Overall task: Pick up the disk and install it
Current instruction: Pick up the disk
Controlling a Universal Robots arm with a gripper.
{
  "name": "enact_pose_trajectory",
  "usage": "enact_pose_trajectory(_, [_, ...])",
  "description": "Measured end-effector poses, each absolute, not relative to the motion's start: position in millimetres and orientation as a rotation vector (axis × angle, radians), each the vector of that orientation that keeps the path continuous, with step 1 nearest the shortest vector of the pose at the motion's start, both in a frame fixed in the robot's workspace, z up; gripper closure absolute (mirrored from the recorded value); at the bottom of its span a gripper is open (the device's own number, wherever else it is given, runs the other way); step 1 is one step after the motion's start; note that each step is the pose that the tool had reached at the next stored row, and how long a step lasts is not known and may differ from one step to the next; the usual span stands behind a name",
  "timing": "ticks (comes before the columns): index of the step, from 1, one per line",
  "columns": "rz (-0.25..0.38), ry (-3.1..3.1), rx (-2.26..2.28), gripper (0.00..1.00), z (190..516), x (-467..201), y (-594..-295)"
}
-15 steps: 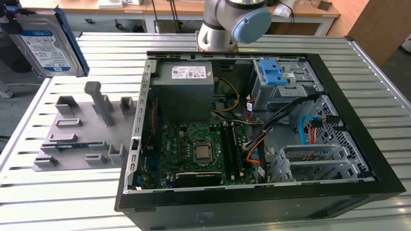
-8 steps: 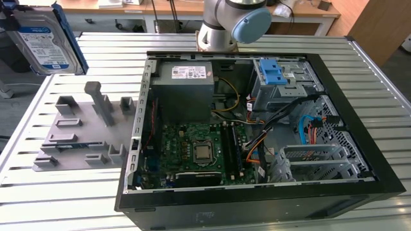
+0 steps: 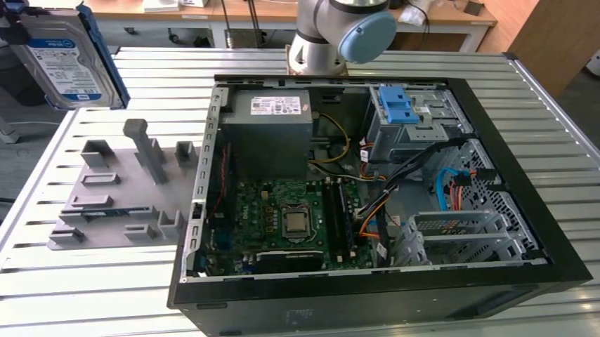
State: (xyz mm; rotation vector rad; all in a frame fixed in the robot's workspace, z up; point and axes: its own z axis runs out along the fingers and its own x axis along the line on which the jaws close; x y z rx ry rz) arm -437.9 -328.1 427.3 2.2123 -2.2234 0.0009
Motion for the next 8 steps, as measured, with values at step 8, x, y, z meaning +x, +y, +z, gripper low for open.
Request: enact_pose_trajectory(8, [0.001, -2.223, 2.212, 0.64, 428.3, -436.1, -328.1])
